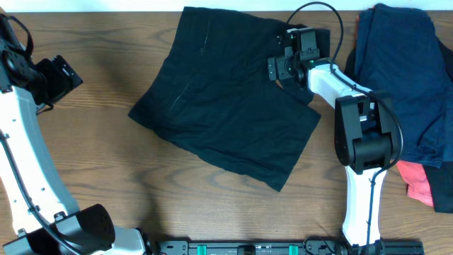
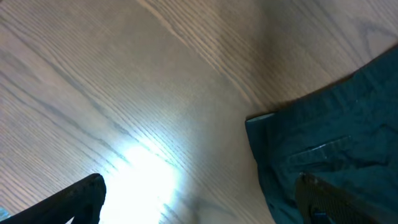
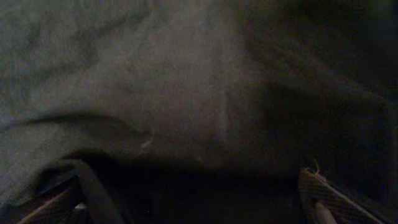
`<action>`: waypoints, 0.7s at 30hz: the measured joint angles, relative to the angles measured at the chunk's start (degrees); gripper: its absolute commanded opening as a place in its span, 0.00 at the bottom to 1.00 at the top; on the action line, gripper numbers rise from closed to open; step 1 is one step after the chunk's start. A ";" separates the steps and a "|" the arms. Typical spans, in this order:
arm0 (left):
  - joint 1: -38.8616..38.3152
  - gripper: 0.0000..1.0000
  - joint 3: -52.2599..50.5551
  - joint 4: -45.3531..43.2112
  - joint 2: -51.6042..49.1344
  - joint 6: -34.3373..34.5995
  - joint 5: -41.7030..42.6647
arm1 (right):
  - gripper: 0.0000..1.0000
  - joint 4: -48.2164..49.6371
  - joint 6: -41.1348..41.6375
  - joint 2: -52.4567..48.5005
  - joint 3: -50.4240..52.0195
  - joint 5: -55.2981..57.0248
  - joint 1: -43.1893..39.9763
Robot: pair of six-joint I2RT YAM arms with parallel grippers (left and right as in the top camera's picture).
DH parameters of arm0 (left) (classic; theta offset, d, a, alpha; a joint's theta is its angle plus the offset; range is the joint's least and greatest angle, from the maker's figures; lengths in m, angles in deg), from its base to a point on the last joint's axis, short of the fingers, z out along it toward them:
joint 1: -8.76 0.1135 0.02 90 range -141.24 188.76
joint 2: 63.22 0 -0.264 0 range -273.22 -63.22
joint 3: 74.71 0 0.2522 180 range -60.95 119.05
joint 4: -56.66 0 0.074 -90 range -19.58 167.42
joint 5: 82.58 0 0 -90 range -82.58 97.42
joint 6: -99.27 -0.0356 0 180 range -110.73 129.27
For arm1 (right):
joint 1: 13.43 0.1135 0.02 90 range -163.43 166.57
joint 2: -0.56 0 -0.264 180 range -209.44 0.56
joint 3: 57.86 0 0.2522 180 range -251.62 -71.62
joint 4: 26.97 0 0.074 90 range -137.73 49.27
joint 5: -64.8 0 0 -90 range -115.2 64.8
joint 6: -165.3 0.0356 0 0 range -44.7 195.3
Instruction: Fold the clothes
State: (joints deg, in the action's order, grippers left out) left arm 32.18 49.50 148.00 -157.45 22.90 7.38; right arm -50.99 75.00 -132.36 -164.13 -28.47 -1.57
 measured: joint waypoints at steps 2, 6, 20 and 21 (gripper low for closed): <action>0.00 0.98 -0.09 0.00 0.02 -0.09 0.02 | 0.99 -1.97 -0.15 0.00 -0.81 -0.61 0.00; -0.04 0.98 -0.11 -0.07 0.00 -0.90 0.02 | 0.99 -13.64 -0.13 0.00 -5.88 -3.43 0.00; -4.76 0.98 -14.53 -9.79 0.00 -11.02 0.57 | 0.99 -54.69 0.76 20.68 -21.75 -10.43 0.07; -4.81 0.98 -16.79 -11.69 0.00 -11.96 1.36 | 0.99 -56.92 0.83 22.32 -22.03 -11.10 0.07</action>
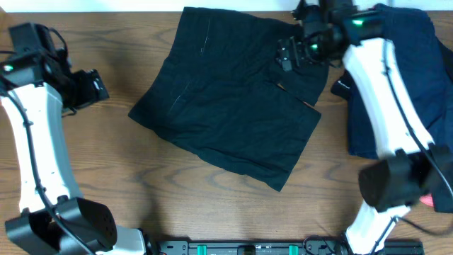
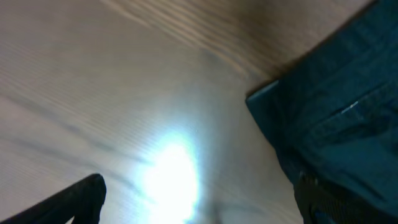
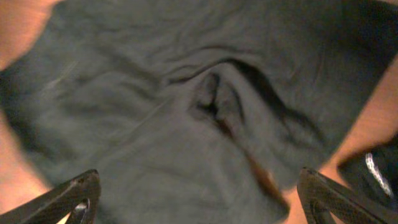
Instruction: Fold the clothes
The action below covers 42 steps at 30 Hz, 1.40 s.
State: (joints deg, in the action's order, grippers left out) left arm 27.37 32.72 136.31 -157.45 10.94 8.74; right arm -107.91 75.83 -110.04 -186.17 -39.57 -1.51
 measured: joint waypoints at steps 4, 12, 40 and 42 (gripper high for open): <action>-0.15 0.98 -8.37 -9.05 -0.15 -2.67 4.24 | 0.97 -8.57 0.11 2.23 -0.46 -1.79 0.44; -0.98 0.98 -23.50 -25.94 -0.17 -12.41 16.28 | 0.95 -12.63 0.98 0.26 4.68 -3.15 3.30; -3.34 0.71 -33.33 -49.44 -12.17 -9.33 19.30 | 0.87 -12.79 8.55 0.26 9.29 0.04 13.18; -3.34 0.52 -33.33 -49.44 -12.35 -8.39 19.30 | 0.87 -12.85 9.03 0.26 9.29 0.24 13.18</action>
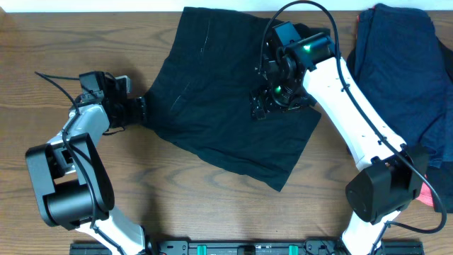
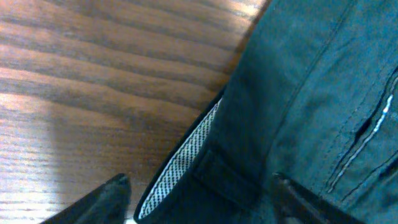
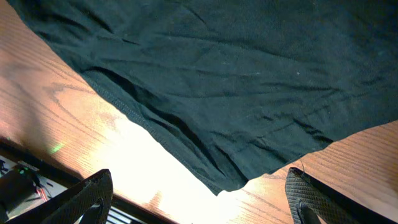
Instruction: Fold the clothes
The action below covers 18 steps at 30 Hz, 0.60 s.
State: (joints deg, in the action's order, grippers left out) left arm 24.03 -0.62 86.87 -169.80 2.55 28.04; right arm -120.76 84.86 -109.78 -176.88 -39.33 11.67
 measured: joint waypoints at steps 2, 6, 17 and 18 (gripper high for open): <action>0.00 0.21 0.00 -0.02 -0.61 1.55 -0.07 | 0.87 -0.07 0.66 0.00 0.00 0.24 0.00; 0.04 0.06 0.00 0.83 -1.22 5.51 -0.09 | 0.87 -0.52 1.99 0.00 0.00 1.16 0.00; 3.37 0.06 1.46 23.85 0.61 23.30 -7.69 | 0.90 3.72 4.39 0.00 5.05 2.75 0.00; 3.67 0.06 1.49 25.35 0.63 23.78 -8.17 | 0.90 4.94 4.52 0.00 5.90 2.86 0.00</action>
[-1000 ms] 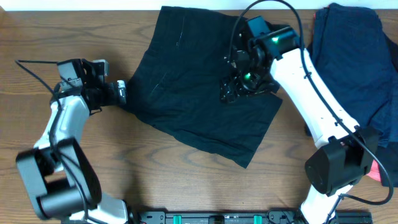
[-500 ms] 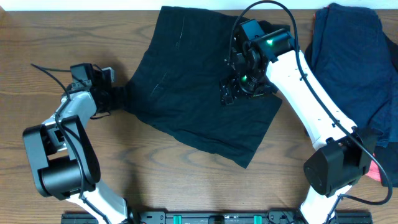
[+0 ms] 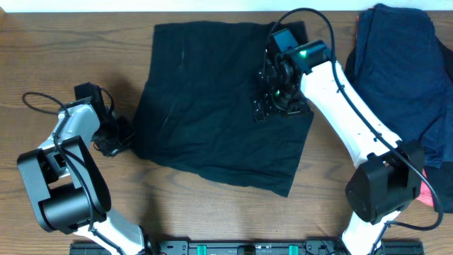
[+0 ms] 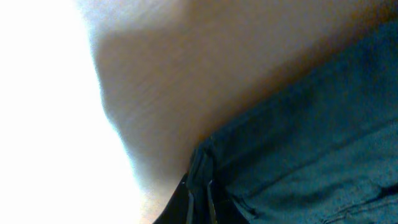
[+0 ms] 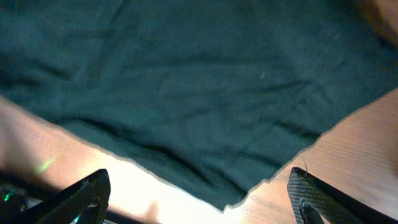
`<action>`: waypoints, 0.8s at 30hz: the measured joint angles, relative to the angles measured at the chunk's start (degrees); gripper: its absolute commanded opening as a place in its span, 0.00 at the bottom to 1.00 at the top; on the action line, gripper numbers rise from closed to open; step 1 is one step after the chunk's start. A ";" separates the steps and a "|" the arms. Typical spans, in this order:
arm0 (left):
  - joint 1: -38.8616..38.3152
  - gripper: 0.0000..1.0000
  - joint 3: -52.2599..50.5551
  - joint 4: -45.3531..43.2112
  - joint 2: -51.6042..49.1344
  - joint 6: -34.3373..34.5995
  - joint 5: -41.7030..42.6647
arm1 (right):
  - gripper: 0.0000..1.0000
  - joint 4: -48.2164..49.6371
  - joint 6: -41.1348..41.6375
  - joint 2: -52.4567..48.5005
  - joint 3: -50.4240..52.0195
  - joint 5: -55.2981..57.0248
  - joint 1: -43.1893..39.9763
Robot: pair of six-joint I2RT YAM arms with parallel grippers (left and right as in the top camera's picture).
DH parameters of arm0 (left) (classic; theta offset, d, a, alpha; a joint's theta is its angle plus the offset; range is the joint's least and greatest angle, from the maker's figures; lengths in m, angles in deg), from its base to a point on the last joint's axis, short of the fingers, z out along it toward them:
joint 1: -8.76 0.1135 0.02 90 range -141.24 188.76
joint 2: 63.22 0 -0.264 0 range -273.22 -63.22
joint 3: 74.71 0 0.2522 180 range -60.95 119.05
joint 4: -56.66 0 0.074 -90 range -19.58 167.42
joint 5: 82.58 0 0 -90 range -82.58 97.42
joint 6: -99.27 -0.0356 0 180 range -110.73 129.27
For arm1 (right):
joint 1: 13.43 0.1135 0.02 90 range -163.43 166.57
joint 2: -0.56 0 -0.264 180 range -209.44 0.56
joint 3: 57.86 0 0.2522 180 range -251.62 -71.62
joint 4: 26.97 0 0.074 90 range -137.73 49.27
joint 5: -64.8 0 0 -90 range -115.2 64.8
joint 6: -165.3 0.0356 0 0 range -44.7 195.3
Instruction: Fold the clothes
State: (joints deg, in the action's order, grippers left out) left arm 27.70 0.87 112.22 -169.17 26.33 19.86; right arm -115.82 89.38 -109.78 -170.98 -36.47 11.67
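Black shorts (image 3: pixel 212 106) lie spread flat across the middle of the wooden table (image 3: pixel 85 42). At their left corner my left gripper (image 3: pixel 119 139) is low on the table; in the left wrist view its jaws (image 4: pixel 199 208) are pressed together on the hem of the shorts (image 4: pixel 311 137). Over the right half of the shorts hovers my right gripper (image 3: pixel 277 108). It stands wide open (image 5: pixel 202 202) with nothing between its fingers (image 5: pixel 317 199), and the dark cloth (image 5: pixel 186 74) and its lower edge lie below.
A pile of navy clothes (image 3: pixel 396 71) fills the table's right end. A pink garment (image 3: pixel 419 185) pokes out below that pile. The right arm's base (image 3: pixel 375 191) stands at the front right.
My left gripper has shut on the shorts' left corner and sits lower and further left. The shorts have turned and shifted left with it. My right gripper still hovers open.
My right gripper was open and low on the shorts' upper right, the left far off at the table's left end. Then the right was raised and the left nearer. Then the left stood open at the left corner; now it grips it and the shorts lie squarer.
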 measured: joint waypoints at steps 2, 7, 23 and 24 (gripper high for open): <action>0.26 0.06 0.04 2.38 0.00 1.05 -1.03 | 0.90 2.80 0.24 0.00 2.25 0.22 0.00; -0.11 0.06 -0.13 7.17 -0.02 2.03 -3.04 | 0.89 9.11 0.46 0.00 7.82 0.57 0.00; -0.85 0.06 -0.83 9.38 -0.04 2.45 -4.57 | 0.86 7.78 8.28 2.25 23.34 1.07 0.00; -0.85 0.06 -0.83 9.38 -0.04 2.43 -4.57 | 0.86 8.44 9.01 4.02 25.27 1.66 0.02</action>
State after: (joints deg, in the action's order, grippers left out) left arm 26.85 0.04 121.60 -169.21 28.75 15.30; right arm -107.38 98.39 -105.76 -145.71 -34.80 11.69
